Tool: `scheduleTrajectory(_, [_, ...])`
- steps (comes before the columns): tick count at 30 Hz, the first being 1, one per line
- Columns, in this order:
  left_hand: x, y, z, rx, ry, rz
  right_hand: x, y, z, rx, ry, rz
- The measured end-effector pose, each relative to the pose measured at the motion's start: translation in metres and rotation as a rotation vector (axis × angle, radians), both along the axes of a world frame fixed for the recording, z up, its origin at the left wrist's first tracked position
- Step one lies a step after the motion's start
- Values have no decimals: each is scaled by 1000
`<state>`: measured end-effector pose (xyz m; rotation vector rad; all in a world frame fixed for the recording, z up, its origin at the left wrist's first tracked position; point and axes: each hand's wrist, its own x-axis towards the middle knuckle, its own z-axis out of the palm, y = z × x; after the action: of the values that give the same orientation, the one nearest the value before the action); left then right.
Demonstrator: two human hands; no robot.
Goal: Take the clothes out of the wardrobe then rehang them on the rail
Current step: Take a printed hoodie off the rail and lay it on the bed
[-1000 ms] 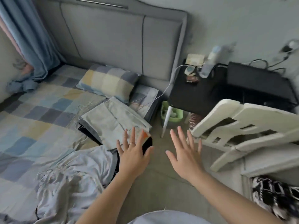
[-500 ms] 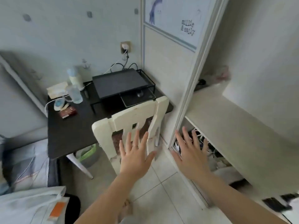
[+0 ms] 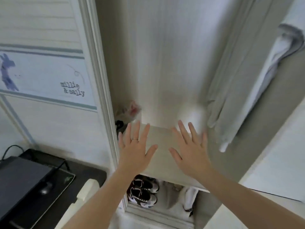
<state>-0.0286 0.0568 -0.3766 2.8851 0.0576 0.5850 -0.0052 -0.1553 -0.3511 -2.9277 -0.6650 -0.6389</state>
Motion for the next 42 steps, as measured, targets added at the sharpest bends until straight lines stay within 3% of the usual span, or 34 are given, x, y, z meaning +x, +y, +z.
scheduleTrajectory(9, [144, -12, 156, 48, -319, -357, 52, -9, 153, 0, -372, -209])
scheduleTrajectory(16, [228, -48, 271, 73, -500, -483, 73, -38, 289, -121, -599, -334])
scheduleTrajectory(21, [274, -80, 338, 43, -538, -547, 89, -64, 378, -223, -686, -443])
scheduleTrajectory(24, [296, -98, 374, -54, -512, -580, 102, -81, 420, -182, -709, -498])
scheduleTrajectory(27, [323, -116, 409, 20, -526, -604, 116, -97, 462, -137, -740, -515])
scheduleTrajectory(35, [392, -166, 464, -75, -547, -661, 165, -126, 516, -85, -738, -621])
scheduleTrajectory(42, [453, -213, 501, -192, -548, -748, 202, -134, 538, -300, -818, -790])
